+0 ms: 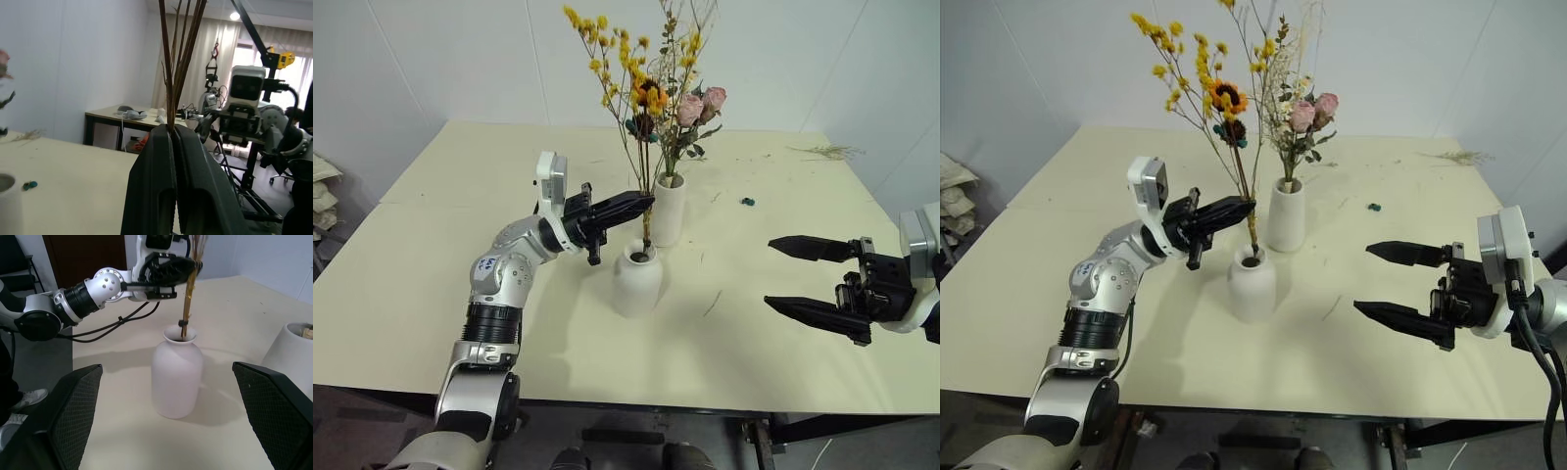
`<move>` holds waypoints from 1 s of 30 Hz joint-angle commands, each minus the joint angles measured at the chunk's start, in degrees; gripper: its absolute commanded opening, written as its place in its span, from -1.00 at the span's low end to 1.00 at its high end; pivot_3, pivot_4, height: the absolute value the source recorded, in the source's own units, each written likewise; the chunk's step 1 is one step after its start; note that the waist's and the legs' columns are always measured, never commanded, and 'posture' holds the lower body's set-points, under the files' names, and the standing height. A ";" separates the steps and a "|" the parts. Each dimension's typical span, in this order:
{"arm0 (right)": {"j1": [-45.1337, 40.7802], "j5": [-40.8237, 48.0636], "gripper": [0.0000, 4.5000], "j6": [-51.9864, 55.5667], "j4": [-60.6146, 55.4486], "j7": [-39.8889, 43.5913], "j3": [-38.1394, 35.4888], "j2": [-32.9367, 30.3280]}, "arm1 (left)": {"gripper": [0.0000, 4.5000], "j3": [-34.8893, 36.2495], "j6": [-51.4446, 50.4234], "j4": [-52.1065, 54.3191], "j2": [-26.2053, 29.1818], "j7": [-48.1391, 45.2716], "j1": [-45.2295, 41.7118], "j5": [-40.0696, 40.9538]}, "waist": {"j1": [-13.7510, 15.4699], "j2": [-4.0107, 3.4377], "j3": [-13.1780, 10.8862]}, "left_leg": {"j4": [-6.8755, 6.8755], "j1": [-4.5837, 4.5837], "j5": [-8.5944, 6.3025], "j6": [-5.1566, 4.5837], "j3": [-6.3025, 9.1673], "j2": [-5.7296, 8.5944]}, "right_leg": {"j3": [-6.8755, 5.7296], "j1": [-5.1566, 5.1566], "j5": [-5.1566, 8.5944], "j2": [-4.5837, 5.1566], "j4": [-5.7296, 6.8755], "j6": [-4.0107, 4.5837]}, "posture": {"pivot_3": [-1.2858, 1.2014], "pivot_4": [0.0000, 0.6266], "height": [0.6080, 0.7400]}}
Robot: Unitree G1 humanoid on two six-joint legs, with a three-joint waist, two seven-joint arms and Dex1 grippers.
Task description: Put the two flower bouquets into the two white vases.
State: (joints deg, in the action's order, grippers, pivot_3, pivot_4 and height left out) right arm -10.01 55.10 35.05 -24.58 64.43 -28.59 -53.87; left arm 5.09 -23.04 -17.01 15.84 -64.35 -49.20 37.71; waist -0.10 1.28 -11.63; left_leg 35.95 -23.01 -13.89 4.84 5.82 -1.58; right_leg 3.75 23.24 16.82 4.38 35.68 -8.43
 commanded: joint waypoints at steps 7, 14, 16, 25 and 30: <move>0.86 0.39 1.00 -0.73 -1.65 -1.02 -1.19 -0.25 | -0.96 -0.35 2.11 -0.36 0.35 -1.02 -0.54 -1.78 | 0.02 0.00 0.00 | -0.02 -0.02 0.00 0.00 0.00 0.00 | 0.00 0.00 -0.01 0.00 -0.04 -0.01 | 0.03 -0.52 1.00; 0.64 0.15 1.00 -0.85 -1.54 -1.74 -0.76 -0.34 | -0.44 -1.25 1.96 1.07 1.37 -1.67 1.52 -2.98 | -0.02 0.00 0.00 | -0.02 -0.02 0.00 0.00 0.00 0.00 | 0.00 0.00 -0.01 0.00 -0.04 -0.01 | 0.03 -0.52 1.00; 0.56 -0.02 1.00 -0.94 -1.30 -1.70 -0.76 -0.47 | -0.18 -0.94 1.32 1.41 1.56 -0.98 1.63 -2.69 | 0.00 0.00 0.00 | -0.02 -0.02 0.00 0.00 0.00 0.00 | 0.00 0.00 -0.01 0.00 -0.04 -0.01 | 0.03 -0.52 1.00; 0.47 -0.35 1.00 -0.85 -1.35 -1.95 -0.85 -0.40 | 0.97 0.74 0.67 3.52 5.43 -2.64 2.22 -1.85 | -0.10 0.00 0.00 | -0.03 -0.03 0.00 0.00 0.01 0.00 | 0.00 0.00 -0.01 0.00 -0.04 -0.01 | 0.03 -0.52 1.00; 2.34 -0.14 1.00 -0.44 -1.93 -2.09 -2.39 -0.51 | 0.97 1.46 3.57 -1.81 12.69 -8.24 0.05 -3.95 | -0.12 -0.01 0.00 | -0.05 -0.02 0.00 -0.01 0.00 -0.01 | 0.00 0.01 -0.01 0.00 -0.04 -0.01 | 0.03 -0.52 1.00</move>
State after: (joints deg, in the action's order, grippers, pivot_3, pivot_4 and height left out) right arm -7.97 54.50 35.04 -24.85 62.64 -28.62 -53.88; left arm 5.12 -21.24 -17.84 26.93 -70.35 -47.14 34.54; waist -0.23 1.27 -11.63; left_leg 35.89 -23.03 -13.90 4.83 5.82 -1.59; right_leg 3.75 23.25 16.81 4.38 35.62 -8.44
